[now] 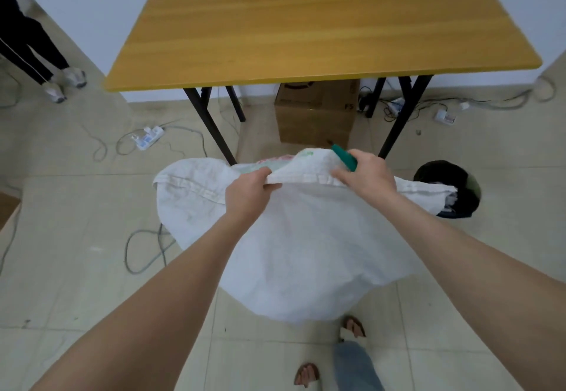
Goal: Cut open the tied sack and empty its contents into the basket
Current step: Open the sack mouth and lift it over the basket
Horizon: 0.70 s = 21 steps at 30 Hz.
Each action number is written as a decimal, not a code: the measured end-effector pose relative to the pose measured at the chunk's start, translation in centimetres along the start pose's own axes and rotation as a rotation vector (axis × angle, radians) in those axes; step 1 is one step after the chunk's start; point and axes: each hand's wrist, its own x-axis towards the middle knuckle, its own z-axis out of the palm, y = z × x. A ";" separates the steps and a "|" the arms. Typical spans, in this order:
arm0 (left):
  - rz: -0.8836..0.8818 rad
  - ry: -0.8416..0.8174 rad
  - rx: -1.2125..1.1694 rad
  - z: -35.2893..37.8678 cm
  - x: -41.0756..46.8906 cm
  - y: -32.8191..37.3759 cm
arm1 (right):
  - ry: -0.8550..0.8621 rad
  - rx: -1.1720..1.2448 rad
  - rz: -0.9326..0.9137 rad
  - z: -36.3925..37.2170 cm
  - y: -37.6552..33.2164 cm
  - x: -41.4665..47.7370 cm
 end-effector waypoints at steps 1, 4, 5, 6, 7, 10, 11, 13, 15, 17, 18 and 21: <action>-0.005 0.020 0.000 -0.3 0.6 0.3 | -0.056 -0.023 -0.008 0.1 0.4 0.4; -0.020 0.057 -0.008 -0.8 2.8 1.2 | -0.094 -0.079 -0.035 0.3 1.0 1.6; -0.026 0.053 -0.018 -0.9 3.5 1.3 | -0.111 -0.105 -0.043 0.3 1.1 2.0; -0.027 0.046 -0.024 -1.0 4.2 1.5 | -0.131 -0.133 -0.042 0.2 1.3 2.5; -0.027 0.036 -0.029 -0.9 4.8 1.5 | -0.145 -0.161 -0.028 0.1 1.5 3.1; -0.039 0.050 -0.033 -0.8 6.0 1.5 | -0.144 -0.243 0.024 -0.8 1.5 4.8; -0.042 0.041 -0.020 -0.7 6.3 1.5 | -0.117 -0.233 0.039 -1.3 1.3 5.3; -0.046 -0.020 -0.001 -0.6 6.8 1.4 | -0.040 -0.195 0.041 -1.9 0.9 6.1; -0.032 -0.136 -0.022 -0.8 7.4 1.2 | 0.028 -0.154 0.037 -2.2 0.5 6.7; -0.039 -0.286 0.023 -1.3 8.1 0.9 | 0.062 -0.102 0.052 -2.5 0.2 7.1; -0.033 -0.341 0.109 -1.5 8.4 0.7 | 0.076 -0.094 0.058 -2.6 0.0 7.3; 0.010 -0.303 0.345 -2.4 9.0 0.1 | 0.118 -0.105 0.044 -3.4 -1.2 7.3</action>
